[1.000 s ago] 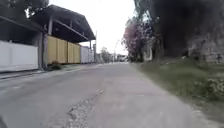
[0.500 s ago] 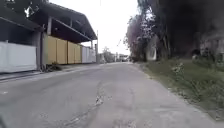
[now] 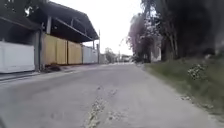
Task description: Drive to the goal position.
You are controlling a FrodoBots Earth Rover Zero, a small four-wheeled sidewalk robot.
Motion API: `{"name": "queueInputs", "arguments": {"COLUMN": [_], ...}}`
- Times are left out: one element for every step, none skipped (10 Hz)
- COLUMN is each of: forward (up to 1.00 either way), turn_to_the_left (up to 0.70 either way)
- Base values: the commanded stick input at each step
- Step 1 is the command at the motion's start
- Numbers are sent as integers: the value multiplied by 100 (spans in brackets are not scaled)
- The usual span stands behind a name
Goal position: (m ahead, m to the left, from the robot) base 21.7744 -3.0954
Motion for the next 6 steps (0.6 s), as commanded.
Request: {"name": "queueInputs", "arguments": {"forward": [100,100,100,100,100,100], "turn_to_the_left": [0,0,0,0,-1,-8]}}
